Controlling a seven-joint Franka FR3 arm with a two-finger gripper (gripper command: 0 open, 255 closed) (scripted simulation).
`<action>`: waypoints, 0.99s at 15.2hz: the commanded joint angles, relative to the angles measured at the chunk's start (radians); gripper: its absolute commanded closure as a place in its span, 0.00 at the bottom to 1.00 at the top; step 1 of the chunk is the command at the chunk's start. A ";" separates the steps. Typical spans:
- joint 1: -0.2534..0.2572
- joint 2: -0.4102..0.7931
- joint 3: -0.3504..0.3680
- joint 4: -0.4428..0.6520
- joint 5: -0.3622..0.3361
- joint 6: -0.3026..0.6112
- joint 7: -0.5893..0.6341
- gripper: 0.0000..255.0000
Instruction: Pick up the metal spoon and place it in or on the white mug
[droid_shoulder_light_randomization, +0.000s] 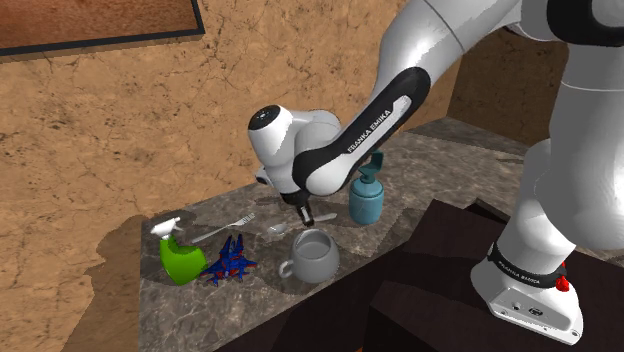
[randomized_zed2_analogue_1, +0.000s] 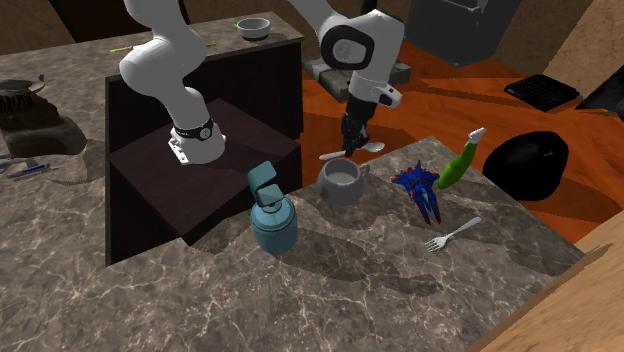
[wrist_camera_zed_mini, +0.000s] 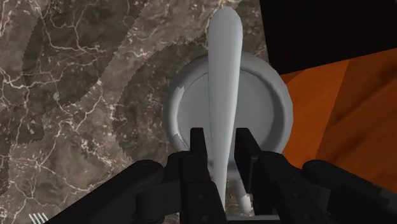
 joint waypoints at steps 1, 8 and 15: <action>0.006 -0.001 0.004 -0.025 -0.004 0.021 0.019 1.00; 0.011 0.070 -0.007 -0.037 -0.039 0.098 0.054 1.00; 0.018 0.144 -0.021 -0.038 -0.076 0.168 0.091 1.00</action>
